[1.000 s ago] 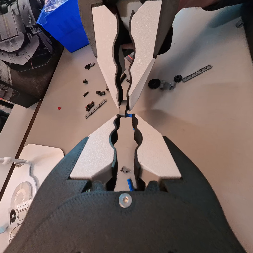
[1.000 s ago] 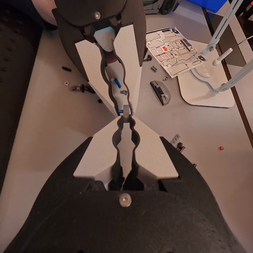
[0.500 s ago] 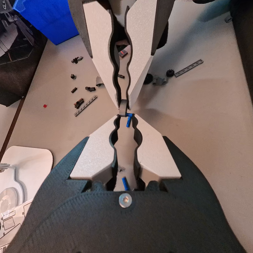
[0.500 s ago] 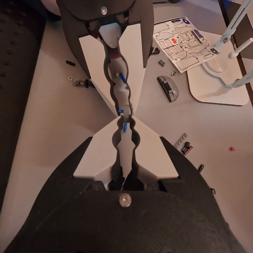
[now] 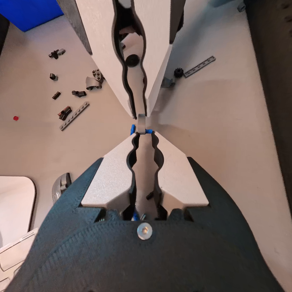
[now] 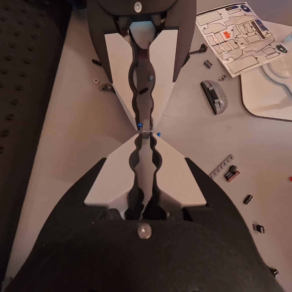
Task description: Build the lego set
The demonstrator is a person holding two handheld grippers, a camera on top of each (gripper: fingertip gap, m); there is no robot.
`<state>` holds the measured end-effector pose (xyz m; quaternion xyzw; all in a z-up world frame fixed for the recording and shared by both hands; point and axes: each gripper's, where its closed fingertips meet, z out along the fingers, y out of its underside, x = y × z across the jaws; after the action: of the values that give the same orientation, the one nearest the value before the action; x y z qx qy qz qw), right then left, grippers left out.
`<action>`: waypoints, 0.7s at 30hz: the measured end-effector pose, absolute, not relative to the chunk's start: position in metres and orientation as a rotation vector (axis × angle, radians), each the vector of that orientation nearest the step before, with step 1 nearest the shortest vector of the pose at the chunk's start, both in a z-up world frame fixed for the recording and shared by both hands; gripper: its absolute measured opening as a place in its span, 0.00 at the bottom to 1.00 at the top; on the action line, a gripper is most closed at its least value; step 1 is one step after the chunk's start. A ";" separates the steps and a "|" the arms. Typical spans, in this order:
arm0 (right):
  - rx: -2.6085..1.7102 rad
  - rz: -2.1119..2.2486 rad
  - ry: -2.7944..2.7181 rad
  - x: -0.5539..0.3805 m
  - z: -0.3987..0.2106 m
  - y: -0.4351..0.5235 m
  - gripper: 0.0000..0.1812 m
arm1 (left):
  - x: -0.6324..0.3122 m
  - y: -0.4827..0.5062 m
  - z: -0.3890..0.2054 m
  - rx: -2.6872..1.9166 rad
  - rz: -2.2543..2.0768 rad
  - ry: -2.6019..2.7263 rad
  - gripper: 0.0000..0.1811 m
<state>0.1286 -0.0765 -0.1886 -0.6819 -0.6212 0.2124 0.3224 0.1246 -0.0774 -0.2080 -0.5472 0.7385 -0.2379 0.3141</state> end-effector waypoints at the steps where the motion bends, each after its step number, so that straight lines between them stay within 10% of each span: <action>1: -1.787 0.566 -1.628 0.129 -0.188 -0.077 0.05 | 0.124 -0.079 -0.210 -1.450 -0.638 1.956 0.08; 21: -1.785 0.552 -1.522 0.141 -0.175 -0.063 0.04 | 0.117 -0.099 -0.226 -1.475 -0.721 2.091 0.13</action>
<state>0.1413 -0.0629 -0.1749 -0.6917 -0.5898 0.2140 0.3576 0.1171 -0.0986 -0.2263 -0.5386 0.7637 -0.2632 0.2394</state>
